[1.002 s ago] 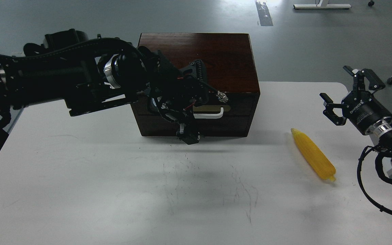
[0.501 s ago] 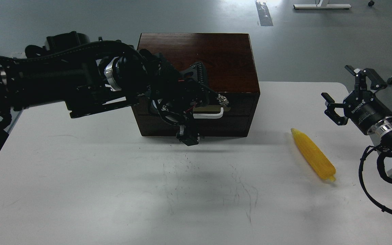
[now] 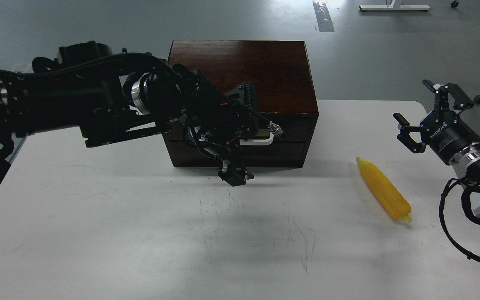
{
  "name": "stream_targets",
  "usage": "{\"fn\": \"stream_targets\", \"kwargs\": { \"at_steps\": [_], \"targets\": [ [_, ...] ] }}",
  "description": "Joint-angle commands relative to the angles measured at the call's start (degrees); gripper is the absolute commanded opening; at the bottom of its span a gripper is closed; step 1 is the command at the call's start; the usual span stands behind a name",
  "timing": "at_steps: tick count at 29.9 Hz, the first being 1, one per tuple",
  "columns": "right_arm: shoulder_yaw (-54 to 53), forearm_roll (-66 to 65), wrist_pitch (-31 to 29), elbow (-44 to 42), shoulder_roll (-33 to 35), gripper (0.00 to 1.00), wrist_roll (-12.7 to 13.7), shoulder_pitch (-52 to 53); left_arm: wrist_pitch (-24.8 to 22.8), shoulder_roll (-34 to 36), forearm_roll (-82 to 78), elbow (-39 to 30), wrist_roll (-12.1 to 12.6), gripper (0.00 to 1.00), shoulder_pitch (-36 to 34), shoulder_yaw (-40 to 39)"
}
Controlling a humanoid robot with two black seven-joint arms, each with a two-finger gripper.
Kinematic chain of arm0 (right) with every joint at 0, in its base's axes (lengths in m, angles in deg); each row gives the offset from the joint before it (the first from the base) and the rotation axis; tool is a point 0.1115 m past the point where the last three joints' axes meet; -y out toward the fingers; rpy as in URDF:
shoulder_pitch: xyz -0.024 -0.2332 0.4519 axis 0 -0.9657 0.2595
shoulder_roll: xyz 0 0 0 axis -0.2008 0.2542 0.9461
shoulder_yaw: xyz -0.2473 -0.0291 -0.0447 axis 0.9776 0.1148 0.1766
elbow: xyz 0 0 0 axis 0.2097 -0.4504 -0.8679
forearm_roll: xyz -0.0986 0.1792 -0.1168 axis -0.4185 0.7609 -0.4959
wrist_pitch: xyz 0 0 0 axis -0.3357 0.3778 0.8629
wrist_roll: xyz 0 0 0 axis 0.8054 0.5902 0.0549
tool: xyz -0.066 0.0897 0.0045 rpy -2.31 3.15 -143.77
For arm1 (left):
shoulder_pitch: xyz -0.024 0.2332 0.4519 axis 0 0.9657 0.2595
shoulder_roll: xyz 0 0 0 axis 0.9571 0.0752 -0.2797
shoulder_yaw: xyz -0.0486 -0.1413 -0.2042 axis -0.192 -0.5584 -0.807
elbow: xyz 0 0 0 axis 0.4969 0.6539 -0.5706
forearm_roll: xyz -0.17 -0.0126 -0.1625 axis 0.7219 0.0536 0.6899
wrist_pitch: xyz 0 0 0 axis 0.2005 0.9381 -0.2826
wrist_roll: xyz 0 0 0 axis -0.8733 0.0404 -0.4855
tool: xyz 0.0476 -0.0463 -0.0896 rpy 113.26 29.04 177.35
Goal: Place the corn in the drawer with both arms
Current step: 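Lower the left gripper and hook the white drawer handle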
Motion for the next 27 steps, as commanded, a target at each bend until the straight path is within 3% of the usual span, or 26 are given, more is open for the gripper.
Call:
{"fn": "stream_targets", "kwargs": {
  "at_steps": [1,27],
  "targets": [
    [0.0,0.0,0.0,0.0,0.11,1.0,0.0,0.0,0.01,-0.09,-0.01,0.17,0.02,0.99,-0.15,1.26],
    [0.0,0.0,0.0,0.52,1.16,1.0,0.0,-0.09,0.01,0.09,-0.01,0.52,0.02,0.99,0.11,2.67]
  ]
}}
